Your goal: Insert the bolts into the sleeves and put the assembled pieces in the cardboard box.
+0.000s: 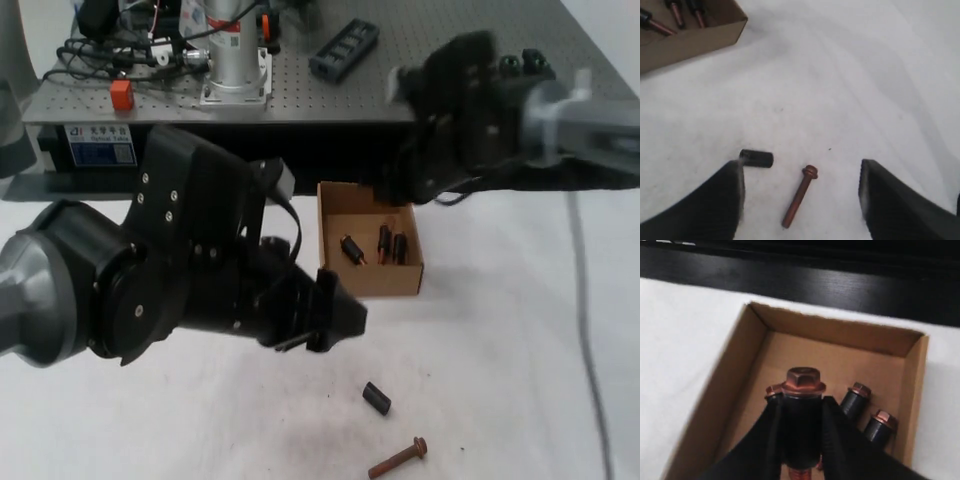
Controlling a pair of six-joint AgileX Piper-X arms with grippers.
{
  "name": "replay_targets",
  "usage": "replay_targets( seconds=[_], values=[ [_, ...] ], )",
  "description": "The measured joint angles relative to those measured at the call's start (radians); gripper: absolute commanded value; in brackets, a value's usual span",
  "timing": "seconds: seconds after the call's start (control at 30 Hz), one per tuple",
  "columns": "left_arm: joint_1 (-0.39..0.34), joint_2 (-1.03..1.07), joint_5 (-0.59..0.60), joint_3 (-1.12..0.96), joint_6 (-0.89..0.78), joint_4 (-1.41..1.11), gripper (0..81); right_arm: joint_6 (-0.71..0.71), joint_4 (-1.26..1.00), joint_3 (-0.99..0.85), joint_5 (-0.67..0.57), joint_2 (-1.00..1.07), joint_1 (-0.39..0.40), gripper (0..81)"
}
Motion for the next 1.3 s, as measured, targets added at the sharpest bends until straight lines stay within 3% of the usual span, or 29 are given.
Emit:
replay_targets(
  seconds=[0.07,0.13,0.3,0.33,0.57,0.73,0.97,1.3],
  values=[
    [0.0,0.0,-0.006,0.0,0.007,0.012,47.4,-0.004,0.063,-0.072,0.008,0.075,0.008,0.0],
    [0.0,0.0,-0.009,0.0,0.009,0.022,47.4,-0.005,0.128,-0.126,0.02,0.135,0.016,5.3],
    [0.0,0.0,-0.012,0.0,0.015,0.047,47.4,-0.005,0.195,-0.177,0.025,0.192,0.025,39.9],
    [0.0,0.0,-0.014,0.0,0.016,0.054,47.4,-0.005,0.199,-0.178,0.019,0.192,0.025,42.4],
    [0.0,0.0,-0.05,0.0,0.04,0.11,47.4,-0.046,0.258,-0.193,-0.037,0.065,0.026,35.3],
    [0.0,0.0,-0.07,0.0,0.043,0.113,47.4,-0.137,0.475,-0.151,-0.042,-0.1,0.05,35.4],
    [0.0,0.0,-0.108,0.0,0.058,0.141,47.4,-0.203,0.575,0.072,-0.018,-0.13,0.143,35.4],
    [0.0,0.0,-0.292,0.0,0.155,0.329,47.4,-0.208,0.539,0.242,0.013,-0.128,0.255,35.4]
  ],
)
